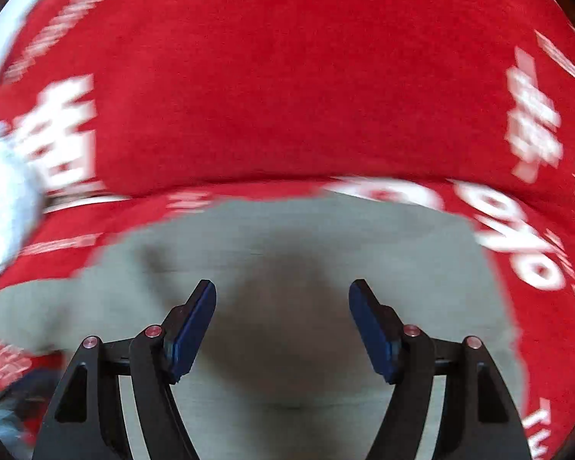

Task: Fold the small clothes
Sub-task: 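Release the sleeve with the right tool while the left tool grasps the other sleeve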

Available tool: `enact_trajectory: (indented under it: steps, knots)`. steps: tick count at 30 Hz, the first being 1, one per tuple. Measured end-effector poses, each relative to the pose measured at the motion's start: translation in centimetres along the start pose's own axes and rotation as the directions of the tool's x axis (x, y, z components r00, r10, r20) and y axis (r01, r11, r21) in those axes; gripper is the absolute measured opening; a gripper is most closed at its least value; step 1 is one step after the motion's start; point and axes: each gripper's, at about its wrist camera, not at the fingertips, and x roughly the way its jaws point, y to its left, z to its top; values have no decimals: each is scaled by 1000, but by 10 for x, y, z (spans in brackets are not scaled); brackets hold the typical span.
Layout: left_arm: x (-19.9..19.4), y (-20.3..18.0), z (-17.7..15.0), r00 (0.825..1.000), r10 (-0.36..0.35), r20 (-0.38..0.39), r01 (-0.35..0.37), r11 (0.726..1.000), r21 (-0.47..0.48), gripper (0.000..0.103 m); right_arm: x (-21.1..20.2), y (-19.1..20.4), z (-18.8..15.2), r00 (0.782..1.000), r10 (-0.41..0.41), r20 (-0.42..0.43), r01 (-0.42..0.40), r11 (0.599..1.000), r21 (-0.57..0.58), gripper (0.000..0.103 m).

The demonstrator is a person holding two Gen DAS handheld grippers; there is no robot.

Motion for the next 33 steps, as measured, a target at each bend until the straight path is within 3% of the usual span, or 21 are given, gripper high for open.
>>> enact_trajectory:
  steps: [3,5,6,7,9,12,16,18,21,22,24,26,28,30,33]
  knots:
    - [0,1,1,1000,11,7,-11,1000,-5,103,24,-34,-10,986,-150,-70,154,986,63,75]
    - [0,4,2,1000,15,8,-15,1000,-15,103,35,-24,-19,980,-175,-98,180,983,39,75]
    - [0,6,2,1000,17,8,-16,1000,-22,103,33,-8,-24,979,-192,-62,193,981,15,75]
    - [-1,8,3,1000,19,10,-18,999,-26,103,30,13,-28,984,-173,-42,171,985,-36,75]
    - [-1,13,5,999,29,17,-29,999,-34,103,22,52,-32,997,-36,-62,27,988,-153,76]
    - [-1,22,6,998,53,21,-52,997,-53,103,12,91,-36,994,82,-71,-98,959,-264,77]
    - [0,36,10,999,51,11,-50,994,-94,103,16,110,-31,1000,4,-21,-9,959,-283,77]
    - [-1,41,12,998,54,14,-52,993,-107,103,23,125,-40,986,97,-138,-138,936,-325,76]
    - [-4,54,14,997,70,22,-66,989,-135,103,6,128,-42,969,221,-113,-246,909,-335,75]
    - [-7,61,15,996,83,27,-78,985,-153,103,5,124,-40,969,224,-106,-246,919,-309,75]
    - [-11,79,15,993,113,33,-104,973,-206,103,6,113,-36,990,132,-48,-140,954,-265,76]
    - [-17,100,15,985,170,40,-153,950,-271,103,8,103,-38,997,70,-15,-71,961,-266,76]
    - [-25,121,16,966,252,50,-221,915,-337,103,14,97,-42,997,70,-30,-75,961,-265,79]
    - [-37,148,16,934,355,48,-301,851,-431,103,22,95,-51,996,74,-39,-82,960,-269,79]
    - [-51,181,18,893,447,63,-349,772,-531,103,24,90,-50,995,91,-36,-97,967,-236,83]
